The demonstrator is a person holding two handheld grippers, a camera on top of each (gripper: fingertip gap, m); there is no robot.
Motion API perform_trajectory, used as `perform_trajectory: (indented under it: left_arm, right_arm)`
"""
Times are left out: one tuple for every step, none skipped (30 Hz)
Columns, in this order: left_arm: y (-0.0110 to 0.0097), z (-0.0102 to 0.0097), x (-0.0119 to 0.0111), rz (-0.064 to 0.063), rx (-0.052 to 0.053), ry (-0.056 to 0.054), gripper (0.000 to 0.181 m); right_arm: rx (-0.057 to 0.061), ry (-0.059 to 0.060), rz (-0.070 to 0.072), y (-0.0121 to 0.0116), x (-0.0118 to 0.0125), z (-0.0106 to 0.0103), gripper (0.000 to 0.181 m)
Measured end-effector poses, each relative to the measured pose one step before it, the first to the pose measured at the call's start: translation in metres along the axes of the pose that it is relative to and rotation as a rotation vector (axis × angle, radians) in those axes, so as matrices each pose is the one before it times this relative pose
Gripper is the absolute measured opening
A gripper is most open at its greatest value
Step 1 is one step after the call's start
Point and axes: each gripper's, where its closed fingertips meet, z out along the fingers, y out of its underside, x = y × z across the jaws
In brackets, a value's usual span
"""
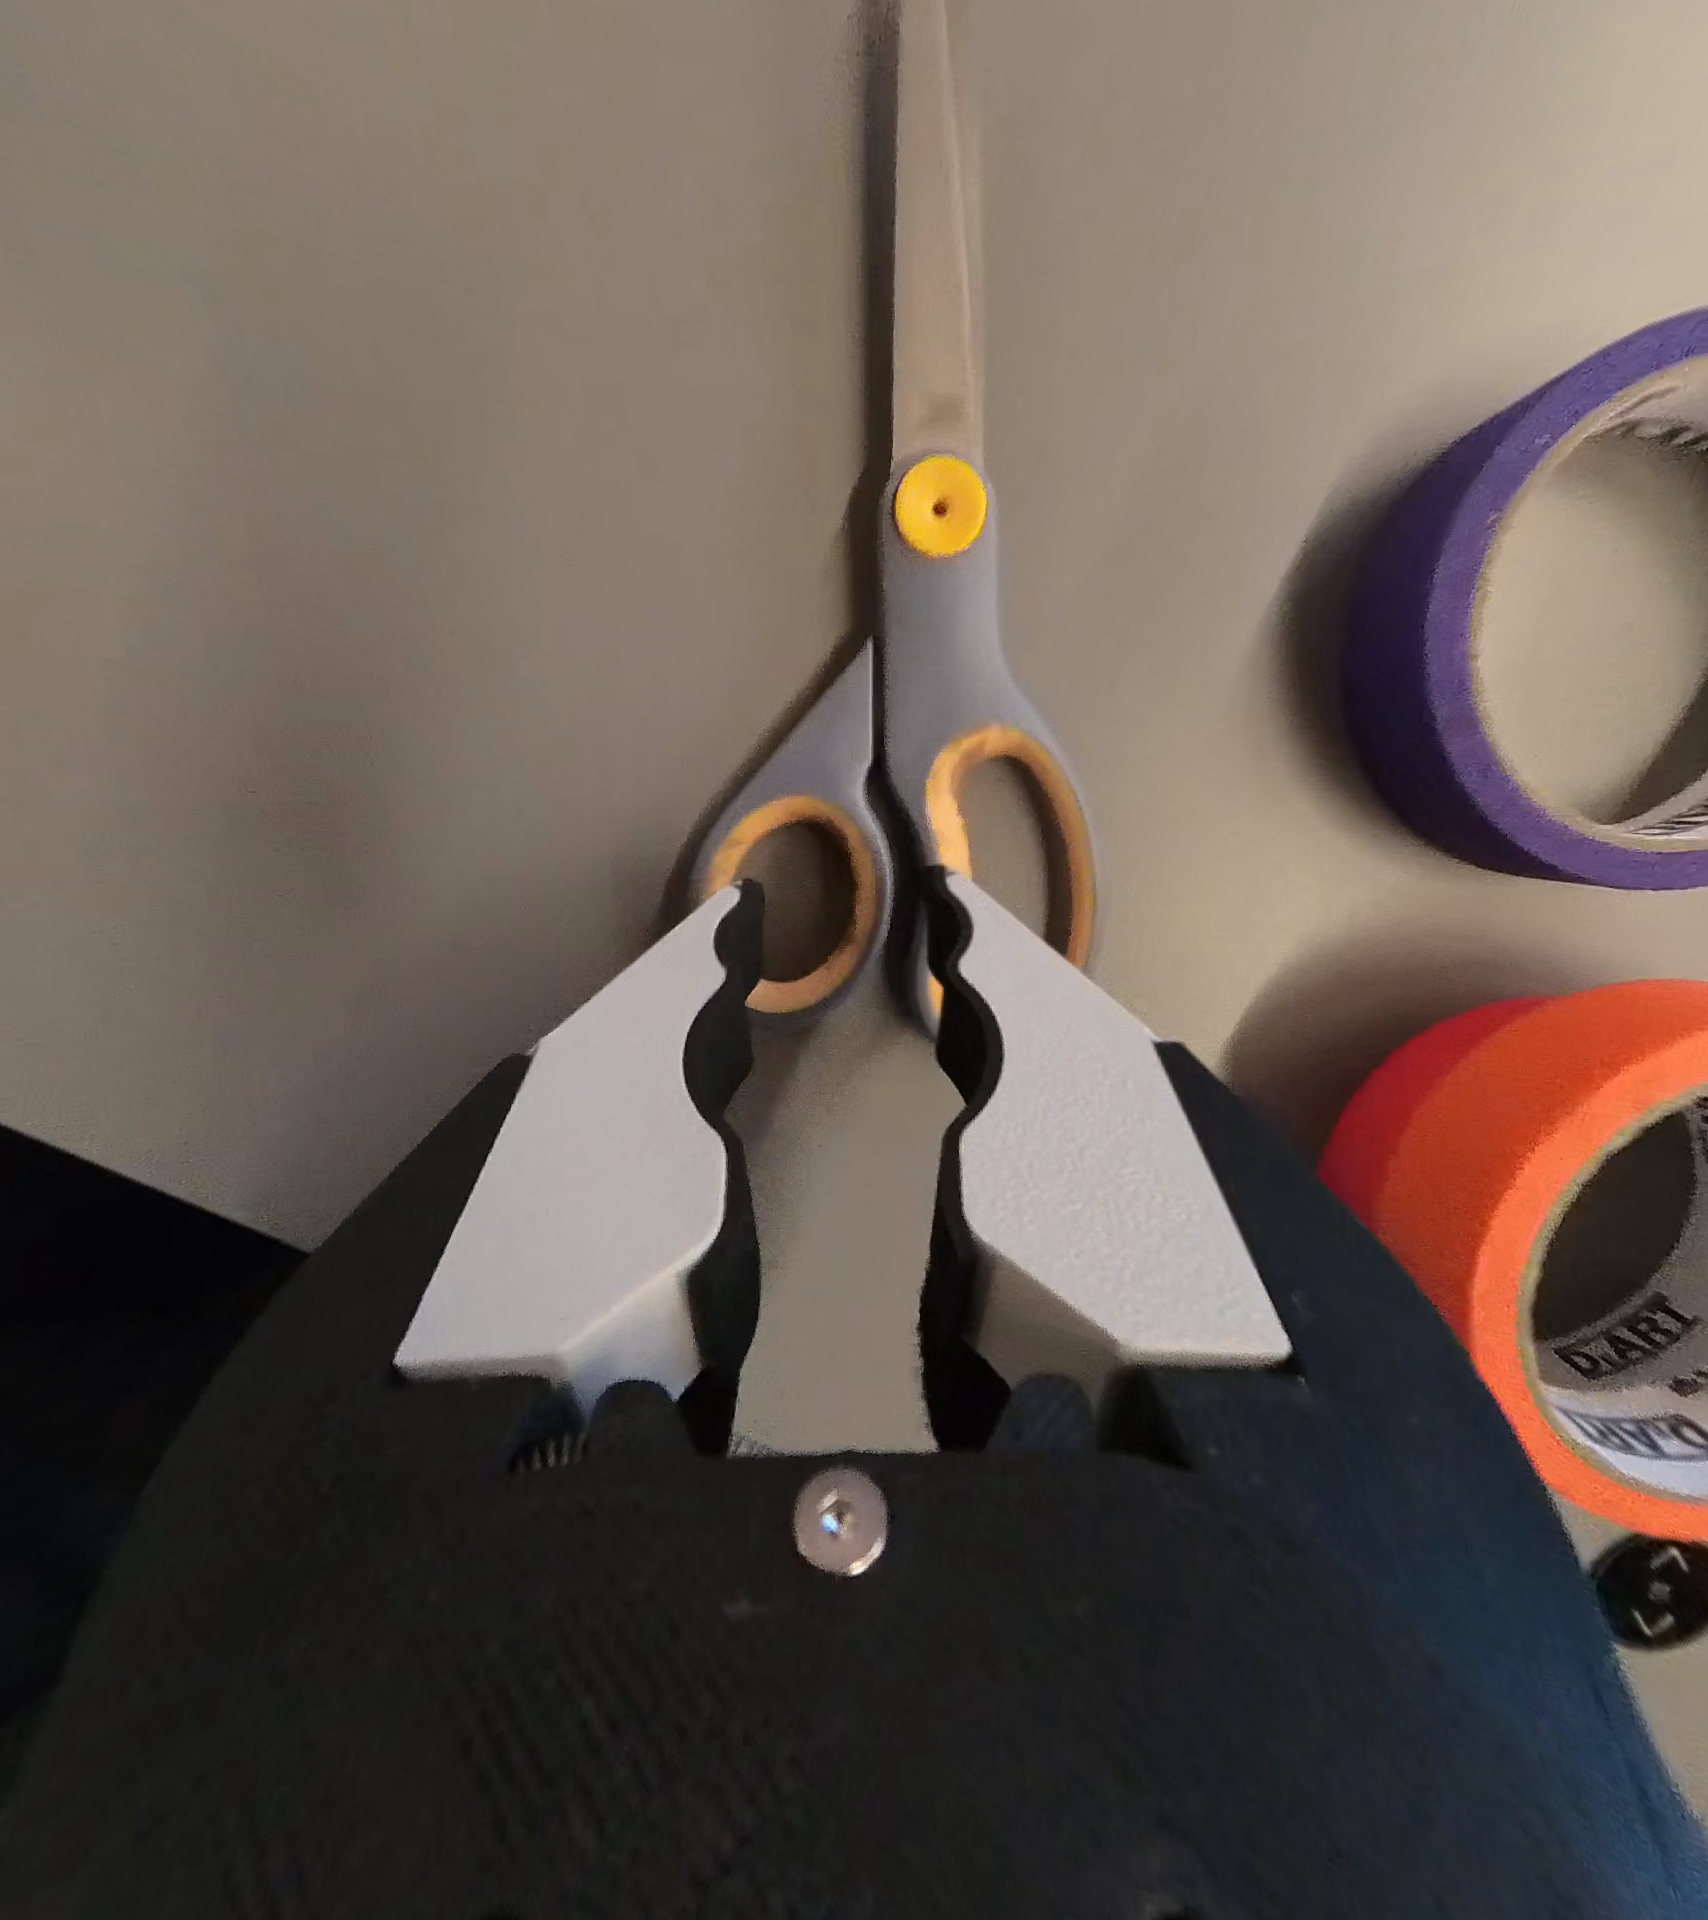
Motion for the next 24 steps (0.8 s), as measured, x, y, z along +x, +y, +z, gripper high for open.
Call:
perform_trajectory:
  left_arm:
    - [-0.00376,0.00314,0.01211,-0.0082,0.0056,-0.0005,0.063]
    - [-0.00479,0.00391,0.01264,-0.0067,0.0103,0.0043,0.062]
    - [-0.00410,0.00488,0.01342,-0.0053,0.0038,0.0087,0.062]
    - [-0.00245,0.00562,0.01360,-0.0008,-0.0068,0.0088,0.061]
    - [-0.00080,0.00603,0.01339,0.0058,-0.0140,0.0077,0.061]
    - [0.00045,0.00639,0.01327,0.0087,-0.0162,0.0067,0.061]
    - [0.00100,0.00659,0.01351,0.0067,-0.0154,0.0092,0.061]
    - [0.00145,0.00691,0.01344,-0.0006,-0.0115,0.0103,0.060]
    - [0.00232,0.00744,0.01393,-0.0081,-0.0100,0.0153,0.058]
    - [0.00446,0.00802,0.01387,-0.0136,-0.0148,0.0176,0.057]
    - [0.00640,0.00908,0.01315,-0.0204,-0.0149,0.0159,0.055]
    - [0.00899,0.01015,0.01251,-0.0271,-0.0175,0.0166,0.054]
    - [0.01219,0.01167,0.01137,-0.0406,-0.0207,0.0154,0.053]
    - [0.01594,0.01392,0.00951,-0.0592,-0.0251,0.0125,0.053]
    - [0.02013,0.01610,0.00648,-0.0731,-0.0350,0.0058,0.052]
    - [0.02268,0.01857,0.00297,-0.0902,-0.0355,-0.0037,0.051]
    - [0.02416,0.02109,0.00091,-0.1000,-0.0290,0.0013,0.049]
    - [0.02549,0.02286,-0.00158,-0.0965,-0.0300,0.0081,0.048]
    - [0.02671,0.02403,-0.00659,-0.0898,-0.0324,-0.0004,0.043]
    - [0.02733,0.02455,-0.01127,-0.0794,-0.0406,-0.0110,0.043]
    - [0.02486,0.02385,-0.01361,-0.0824,-0.0396,-0.0149,0.040]
    - [0.01995,0.02213,-0.01373,-0.0824,-0.0253,-0.0081,0.037]
    - [0.01526,0.01923,-0.01407,-0.0835,-0.0098,-0.0117,0.036]
    - [0.01141,0.01578,-0.01469,-0.0787,0.0055,-0.0220,0.036]
  right_arm:
    - [-0.0060,0.0084,-0.0123,0.00459,0.00296,0.00471,0.034]
    - [0.0157,0.0173,-0.0199,0.00091,0.00401,0.00269,0.037]
    - [0.0332,0.0045,-0.0258,-0.00192,0.00192,0.00171,0.037]
    - [0.0281,-0.0023,-0.0220,-0.00186,0.00090,0.00247,0.042]
    - [0.0125,-0.0048,-0.0151,-0.00044,0.00094,0.00337,0.048]
    - [0.0079,-0.0122,-0.0127,-0.00012,0.00039,0.00348,0.049]
    - [0.0378,-0.0265,0.0062,-0.00534,-0.00113,0.00276,0.050]
    - [0.0159,-0.0315,0.0186,-0.00342,-0.00171,0.00300,0.051]
    - [0.0228,-0.0126,0.0037,-0.00493,0.00034,0.00216,0.047]
    - [0.0052,-0.0239,-0.0195,-0.00260,-0.00130,0.00113,0.031]
    - [-0.0052,-0.0149,0.0027,-0.00149,0.00052,0.00110,0.027]
    - [-0.0113,-0.0231,0.0291,-0.00092,-0.00004,0.00041,0.025]
    - [-0.0032,-0.0686,0.0517,-0.00183,-0.00628,0.00022,0.024]
    - [0.0011,-0.0762,0.0723,-0.00185,-0.00791,-0.00039,0.024]
    - [0.0173,-0.0701,0.0566,-0.00306,-0.00836,-0.00154,0.024]
    - [0.0186,-0.0704,0.0466,-0.00227,-0.00971,-0.00147,0.024]
    - [0.0039,-0.0644,0.0438,0.00058,-0.00952,-0.00062,0.023]
    - [-0.0031,-0.0584,0.0205,0.00253,-0.01024,0.00046,0.023]
    - [-0.0095,-0.0479,0.0121,0.00439,-0.00976,0.00134,0.023]
    - [-0.0147,-0.0576,0.0168,0.00591,-0.01138,0.00235,0.023]
    - [-0.0104,-0.0702,0.0321,0.00560,-0.01294,0.00279,0.023]
    - [-0.0017,-0.0659,0.0439,0.00513,-0.01202,0.00297,0.023]
    - [-0.0049,-0.0636,0.0397,0.00560,-0.01203,0.00330,0.023]
    - [-0.0054,-0.0582,0.0207,0.00572,-0.01212,0.00346,0.023]
